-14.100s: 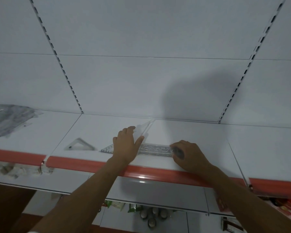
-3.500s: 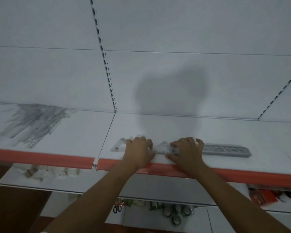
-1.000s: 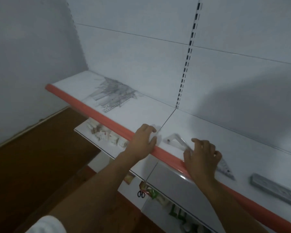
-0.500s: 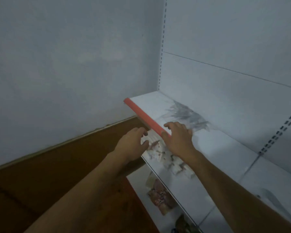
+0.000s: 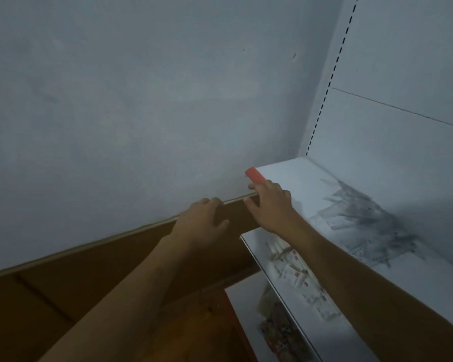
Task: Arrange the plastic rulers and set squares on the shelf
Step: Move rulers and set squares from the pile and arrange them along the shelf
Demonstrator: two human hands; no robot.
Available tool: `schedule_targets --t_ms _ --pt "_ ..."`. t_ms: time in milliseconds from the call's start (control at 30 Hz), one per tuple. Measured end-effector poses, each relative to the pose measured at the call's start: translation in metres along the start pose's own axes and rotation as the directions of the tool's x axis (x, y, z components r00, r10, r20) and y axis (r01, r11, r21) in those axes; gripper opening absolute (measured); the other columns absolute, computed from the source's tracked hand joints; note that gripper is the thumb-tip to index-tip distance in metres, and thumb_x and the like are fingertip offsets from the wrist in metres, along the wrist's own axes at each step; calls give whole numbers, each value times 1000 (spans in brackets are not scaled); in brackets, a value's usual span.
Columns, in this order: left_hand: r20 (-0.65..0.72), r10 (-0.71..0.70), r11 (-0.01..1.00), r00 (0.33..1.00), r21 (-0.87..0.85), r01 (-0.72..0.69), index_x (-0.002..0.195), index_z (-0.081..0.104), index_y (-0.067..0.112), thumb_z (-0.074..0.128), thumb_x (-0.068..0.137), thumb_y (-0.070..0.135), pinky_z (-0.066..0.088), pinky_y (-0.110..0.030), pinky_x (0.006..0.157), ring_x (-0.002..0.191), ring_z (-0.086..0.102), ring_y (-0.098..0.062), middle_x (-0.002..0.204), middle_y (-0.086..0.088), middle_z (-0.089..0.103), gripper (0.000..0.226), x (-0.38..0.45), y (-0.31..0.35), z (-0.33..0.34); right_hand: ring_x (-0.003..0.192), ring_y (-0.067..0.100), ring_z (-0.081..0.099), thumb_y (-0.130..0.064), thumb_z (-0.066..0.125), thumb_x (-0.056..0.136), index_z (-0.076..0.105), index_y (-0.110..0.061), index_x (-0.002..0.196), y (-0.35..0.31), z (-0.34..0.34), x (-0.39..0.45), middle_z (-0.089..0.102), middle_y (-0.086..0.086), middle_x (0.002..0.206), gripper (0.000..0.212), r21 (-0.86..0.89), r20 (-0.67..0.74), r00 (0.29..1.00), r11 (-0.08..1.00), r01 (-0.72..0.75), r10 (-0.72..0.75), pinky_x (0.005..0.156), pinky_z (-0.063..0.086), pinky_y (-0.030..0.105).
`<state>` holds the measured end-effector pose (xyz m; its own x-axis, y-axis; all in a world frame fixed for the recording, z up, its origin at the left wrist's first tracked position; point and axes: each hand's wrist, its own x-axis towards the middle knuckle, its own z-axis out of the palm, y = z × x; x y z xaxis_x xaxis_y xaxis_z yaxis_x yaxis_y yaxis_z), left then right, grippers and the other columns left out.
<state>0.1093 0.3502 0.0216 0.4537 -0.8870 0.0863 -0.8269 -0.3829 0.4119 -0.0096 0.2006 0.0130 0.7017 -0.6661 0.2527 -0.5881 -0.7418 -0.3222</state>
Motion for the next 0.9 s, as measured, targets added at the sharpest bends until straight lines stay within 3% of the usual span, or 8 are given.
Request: schedule_targets --t_ms 200,333,533,700,800,900 --pt "39 25 999 999 35 -26 135 43 26 53 93 46 44 -35 98 121 50 -19 137 0 48 48 82 -16 0 126 20 41 -48 42 96 47 -26 131 18 21 79 47 -1 138 42 8 0 999 999 -37 37 106 28 41" --pt "39 79 997 996 -2 -79 131 47 25 53 93 45 46 -32 94 113 53 -17 131 0 52 44 141 -15 8 121 18 43 -43 42 96 51 -26 127 38 30 120 50 -3 134 37 -44 -27 999 998 -46 45 101 31 38" --pt "136 267 963 954 -85 -257 127 54 21 49 95 40 46 -29 91 107 56 -17 123 1 56 37 209 5 44 122 19 44 -41 46 95 51 -22 128 78 31 135 52 1 131 39 -25 -89 961 964 -263 260 103 29 38" --pt "209 494 868 844 -173 -465 121 58 23 54 93 37 46 -30 92 103 57 -15 120 3 58 31 267 29 70 118 22 46 -37 48 95 52 -19 127 110 28 125 53 4 125 37 -72 -190 870 878 -474 454 99 30 38" --pt "253 626 779 737 -219 -587 120 56 24 54 93 39 42 -23 88 103 54 -12 118 6 56 30 278 51 89 121 22 43 -40 44 96 49 -22 130 121 22 103 50 2 129 39 -100 -220 777 779 -619 589 100 28 38" --pt "264 724 689 637 -293 -662 117 57 22 56 92 37 44 -26 88 100 55 -14 114 3 57 28 278 71 106 122 23 43 -41 44 96 48 -23 131 124 20 72 50 3 130 40 -105 -268 663 663 -741 699 99 26 36"
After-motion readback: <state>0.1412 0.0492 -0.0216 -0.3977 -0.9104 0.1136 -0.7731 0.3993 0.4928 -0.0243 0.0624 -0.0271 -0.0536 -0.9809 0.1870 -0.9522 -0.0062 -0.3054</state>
